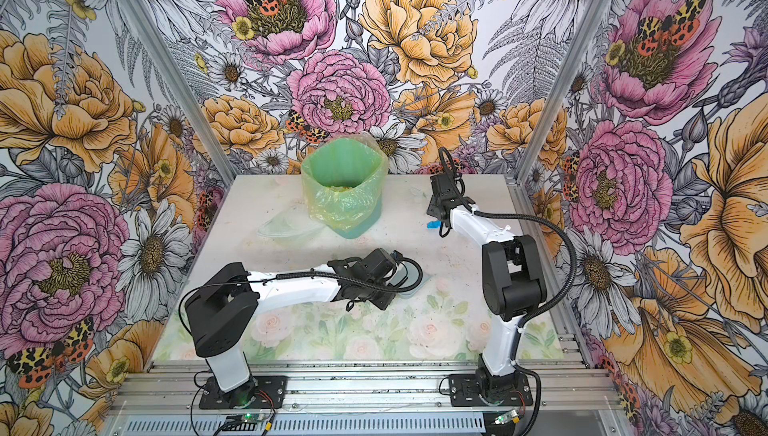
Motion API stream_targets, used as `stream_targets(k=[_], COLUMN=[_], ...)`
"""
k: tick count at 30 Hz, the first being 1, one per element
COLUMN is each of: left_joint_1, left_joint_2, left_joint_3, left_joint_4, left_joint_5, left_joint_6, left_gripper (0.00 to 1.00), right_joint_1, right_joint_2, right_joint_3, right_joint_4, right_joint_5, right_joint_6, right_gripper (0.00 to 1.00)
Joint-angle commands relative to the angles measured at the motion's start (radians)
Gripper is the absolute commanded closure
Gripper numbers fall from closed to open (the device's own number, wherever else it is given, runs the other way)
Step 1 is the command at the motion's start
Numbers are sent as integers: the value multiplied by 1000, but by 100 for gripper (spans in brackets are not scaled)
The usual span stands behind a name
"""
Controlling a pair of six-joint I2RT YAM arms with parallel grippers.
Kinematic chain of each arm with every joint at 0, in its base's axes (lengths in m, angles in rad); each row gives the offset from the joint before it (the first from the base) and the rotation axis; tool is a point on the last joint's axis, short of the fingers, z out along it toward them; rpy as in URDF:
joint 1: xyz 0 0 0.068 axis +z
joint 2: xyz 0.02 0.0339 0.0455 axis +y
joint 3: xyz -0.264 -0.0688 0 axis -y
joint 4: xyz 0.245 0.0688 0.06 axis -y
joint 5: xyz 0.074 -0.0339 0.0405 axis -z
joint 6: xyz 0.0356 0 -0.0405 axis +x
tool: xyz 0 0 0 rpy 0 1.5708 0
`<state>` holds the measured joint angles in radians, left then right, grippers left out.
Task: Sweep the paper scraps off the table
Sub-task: 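Lower the dustpan near the blue scraps with left gripper while right brush follows, then sweep the larger blue scrap into the dustpan with the right brush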
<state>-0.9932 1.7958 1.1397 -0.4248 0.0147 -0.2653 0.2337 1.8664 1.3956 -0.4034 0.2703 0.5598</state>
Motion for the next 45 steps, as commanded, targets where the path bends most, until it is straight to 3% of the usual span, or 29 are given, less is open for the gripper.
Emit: stream_targets(k=[1, 11, 25, 35, 45], left_joint_1=[-7, -7, -9, -16, -41], left_joint_2=[16, 76, 86, 72, 65], left_joint_3=[-6, -44, -57, -49, -25], left_joint_4=[35, 88, 115, 98, 30], left_joint_5=[-36, -39, -47, -72, -114], left_joint_6=[-22, -40, -48, -48, -35], left_gripper=[87, 87, 88, 88, 88], right_joint_1=[27, 130, 161, 138, 79], right_joint_2=[-23, -185, -515, -592, -470], right_joint_3=[-43, -238, -486, -456, -399], right_joint_4=[24, 24, -28, -64, -81], right_joint_5=[30, 4, -216, -108, 68], right_joint_6=[-8, 22, 105, 46, -39], right_gripper=[100, 100, 100, 100, 100])
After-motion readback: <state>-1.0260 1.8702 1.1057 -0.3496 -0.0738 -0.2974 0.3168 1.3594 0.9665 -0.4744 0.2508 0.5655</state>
